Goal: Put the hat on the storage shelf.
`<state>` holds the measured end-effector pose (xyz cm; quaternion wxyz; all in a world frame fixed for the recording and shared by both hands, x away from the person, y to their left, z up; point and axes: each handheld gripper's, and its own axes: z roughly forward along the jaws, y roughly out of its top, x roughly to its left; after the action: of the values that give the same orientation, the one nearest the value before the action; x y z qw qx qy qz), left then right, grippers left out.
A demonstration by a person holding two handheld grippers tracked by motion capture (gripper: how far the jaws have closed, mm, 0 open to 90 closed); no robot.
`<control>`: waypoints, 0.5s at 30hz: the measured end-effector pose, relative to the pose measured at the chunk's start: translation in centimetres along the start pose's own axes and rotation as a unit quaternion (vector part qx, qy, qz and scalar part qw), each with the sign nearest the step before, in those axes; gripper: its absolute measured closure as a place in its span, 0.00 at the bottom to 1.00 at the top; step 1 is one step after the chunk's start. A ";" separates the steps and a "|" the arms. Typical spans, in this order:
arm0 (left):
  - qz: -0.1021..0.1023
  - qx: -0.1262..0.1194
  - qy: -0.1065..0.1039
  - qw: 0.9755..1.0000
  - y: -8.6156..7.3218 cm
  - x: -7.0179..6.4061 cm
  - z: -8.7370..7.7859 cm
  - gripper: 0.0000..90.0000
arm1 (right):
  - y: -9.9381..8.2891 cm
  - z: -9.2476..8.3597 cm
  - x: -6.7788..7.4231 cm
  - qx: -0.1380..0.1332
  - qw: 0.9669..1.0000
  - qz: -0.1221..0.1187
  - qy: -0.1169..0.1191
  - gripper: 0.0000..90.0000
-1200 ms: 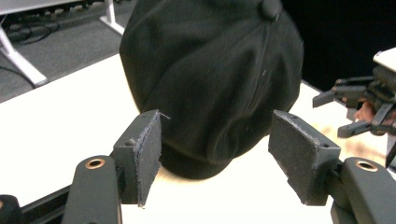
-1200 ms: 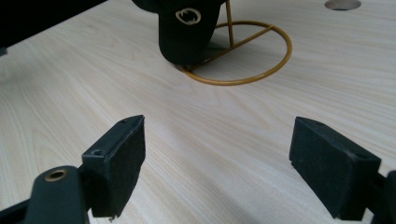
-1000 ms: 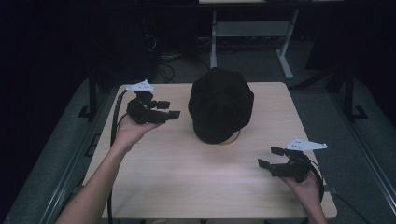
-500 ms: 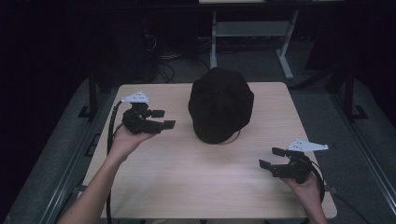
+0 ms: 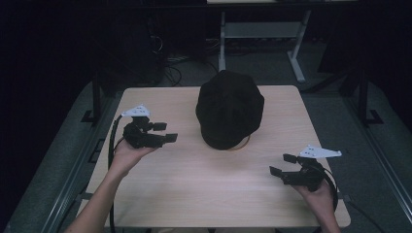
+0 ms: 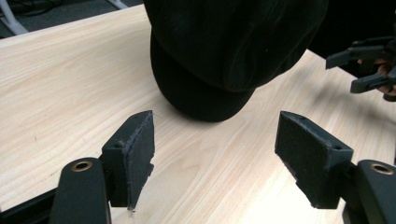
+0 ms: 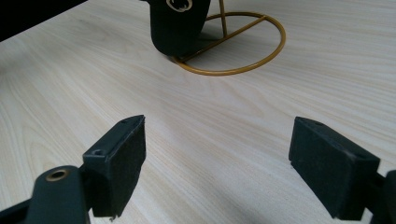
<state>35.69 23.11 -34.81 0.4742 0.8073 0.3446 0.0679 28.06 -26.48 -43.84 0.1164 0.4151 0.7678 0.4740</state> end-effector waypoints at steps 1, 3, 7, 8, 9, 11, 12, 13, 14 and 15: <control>-0.001 0.000 0.000 1.000 -0.2 0.0 0.0 0.31 | 0.0 0.0 0.0 0.000 1.000 0.000 0.000 0.20; -0.002 0.002 0.002 1.000 -0.7 0.0 0.0 0.31 | 0.0 0.0 0.0 -0.001 1.000 0.000 0.000 0.20; -0.003 0.005 0.005 1.000 -1.4 0.1 -0.2 0.31 | 0.0 0.0 0.0 0.000 1.000 0.000 -0.001 0.20; -0.004 0.003 0.004 1.000 -1.5 0.1 -0.3 0.31 | 0.0 0.0 0.0 0.001 1.000 -0.001 -0.001 0.20; -0.006 0.000 0.004 1.000 -1.6 0.1 -0.4 0.31 | 0.0 0.0 0.0 0.001 1.000 -0.002 -0.001 0.21; -0.004 -0.002 0.006 1.000 -1.8 0.1 -0.5 0.31 | 0.0 0.0 0.1 0.002 1.000 -0.002 -0.002 0.20; -0.001 -0.002 0.006 1.000 -1.9 0.1 -0.6 0.31 | 0.0 0.0 0.1 0.002 1.000 -0.002 -0.002 0.21; -0.004 -0.004 0.007 1.000 -2.0 0.0 -0.7 0.31 | -0.1 0.0 0.1 0.002 1.000 -0.003 -0.002 0.20; -0.002 -0.004 0.008 1.000 -2.1 0.0 -0.8 0.31 | -0.1 0.0 0.1 0.002 1.000 -0.002 -0.003 0.21; -0.004 -0.005 0.008 1.000 -2.3 0.0 -0.8 0.31 | -0.1 0.0 0.1 0.003 1.000 -0.002 -0.003 0.20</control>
<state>34.20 24.38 -36.23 0.4760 0.8030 0.3509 0.0741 27.99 -26.40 -43.89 0.1186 0.4149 0.7696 0.4707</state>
